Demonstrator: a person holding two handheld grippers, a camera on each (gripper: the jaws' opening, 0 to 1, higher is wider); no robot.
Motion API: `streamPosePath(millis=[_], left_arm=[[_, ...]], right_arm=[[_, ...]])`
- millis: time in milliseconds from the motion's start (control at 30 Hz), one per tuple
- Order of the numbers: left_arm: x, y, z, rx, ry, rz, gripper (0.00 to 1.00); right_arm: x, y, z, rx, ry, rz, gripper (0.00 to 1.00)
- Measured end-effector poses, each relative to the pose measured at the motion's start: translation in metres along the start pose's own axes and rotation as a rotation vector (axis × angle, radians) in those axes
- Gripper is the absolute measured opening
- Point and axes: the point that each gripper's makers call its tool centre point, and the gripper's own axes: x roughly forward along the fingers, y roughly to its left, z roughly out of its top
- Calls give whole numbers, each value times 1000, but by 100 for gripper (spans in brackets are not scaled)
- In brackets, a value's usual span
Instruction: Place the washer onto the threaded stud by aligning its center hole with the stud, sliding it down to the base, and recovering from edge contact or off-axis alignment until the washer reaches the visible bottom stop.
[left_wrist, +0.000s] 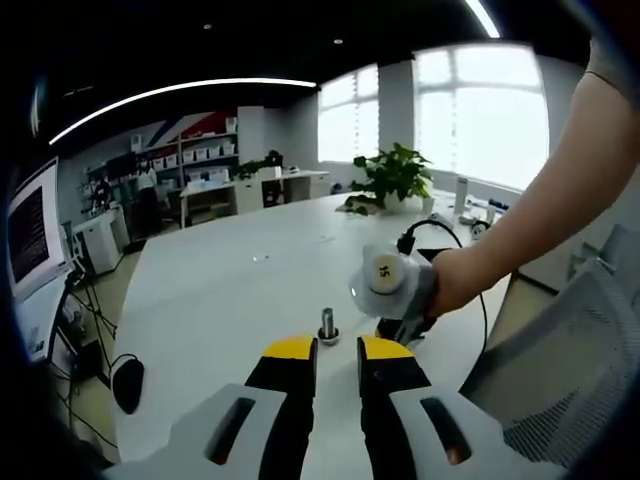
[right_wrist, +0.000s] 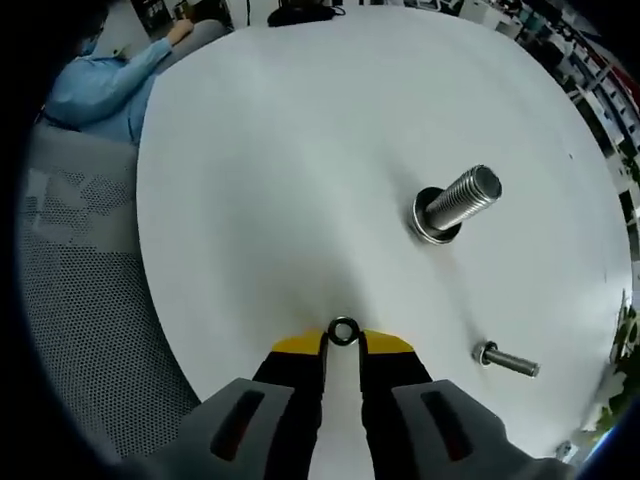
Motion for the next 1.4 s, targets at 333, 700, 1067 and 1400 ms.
streamPosePath(millis=[333,700,1067,1400], left_arm=[[0,2,0,-9,0,6,13],[0,4,0,-15,-1,11,13],[1,3,-1,-10,2,12,13],[1,4,-4,-20,15,11,13]], right_arm=[[8,0,-4,-61,94,3,3],[2,-1,0,2,17,4,4],[0,1,0,8,-3,-5,4],[-2,1,0,93,-109,-17,4]])
